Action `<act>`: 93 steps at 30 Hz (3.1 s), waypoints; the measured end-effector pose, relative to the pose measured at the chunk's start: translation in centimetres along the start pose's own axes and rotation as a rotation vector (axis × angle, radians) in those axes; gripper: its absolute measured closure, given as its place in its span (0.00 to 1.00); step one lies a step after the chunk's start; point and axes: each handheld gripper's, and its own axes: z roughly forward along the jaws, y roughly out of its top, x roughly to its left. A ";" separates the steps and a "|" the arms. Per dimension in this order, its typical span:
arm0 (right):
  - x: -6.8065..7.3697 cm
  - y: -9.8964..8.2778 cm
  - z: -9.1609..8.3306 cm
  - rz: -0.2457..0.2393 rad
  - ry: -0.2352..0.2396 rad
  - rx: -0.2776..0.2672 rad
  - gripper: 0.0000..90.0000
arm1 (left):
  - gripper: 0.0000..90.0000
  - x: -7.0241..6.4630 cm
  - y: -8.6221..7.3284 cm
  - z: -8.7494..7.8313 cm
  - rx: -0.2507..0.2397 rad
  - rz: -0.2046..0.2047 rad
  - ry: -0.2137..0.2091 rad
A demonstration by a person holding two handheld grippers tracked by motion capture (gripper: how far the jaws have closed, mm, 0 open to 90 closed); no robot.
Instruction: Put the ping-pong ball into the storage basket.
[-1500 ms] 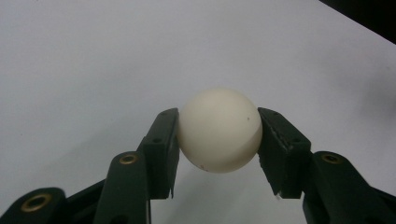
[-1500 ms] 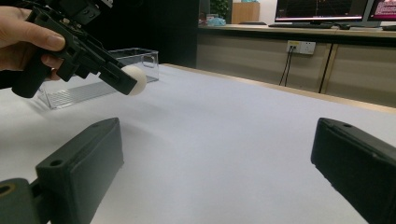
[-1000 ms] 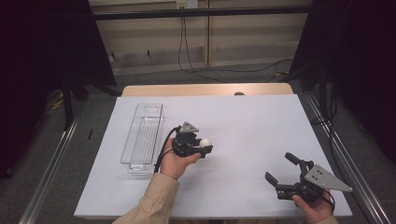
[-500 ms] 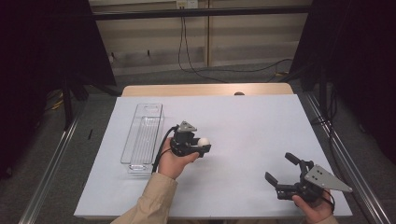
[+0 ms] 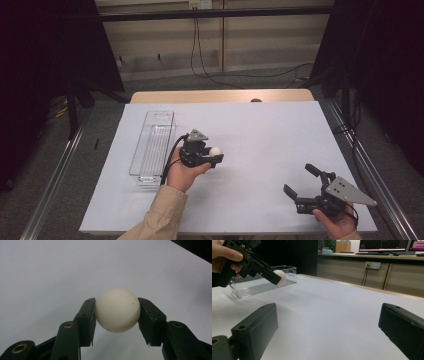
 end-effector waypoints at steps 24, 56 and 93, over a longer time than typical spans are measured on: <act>-0.1 -0.1 0.1 0.001 -0.005 0.005 0.02 | 0.57 0.4 0.0 -0.7 0.007 0.008 0.010; -0.2 -0.1 0.2 -0.002 -0.014 0.000 0.02 | 0.57 1.3 0.4 -2.3 -0.001 -0.003 0.027; -0.1 -0.1 0.2 -0.003 -0.007 0.004 0.02 | 0.57 1.6 0.3 -2.7 -0.006 -0.030 0.034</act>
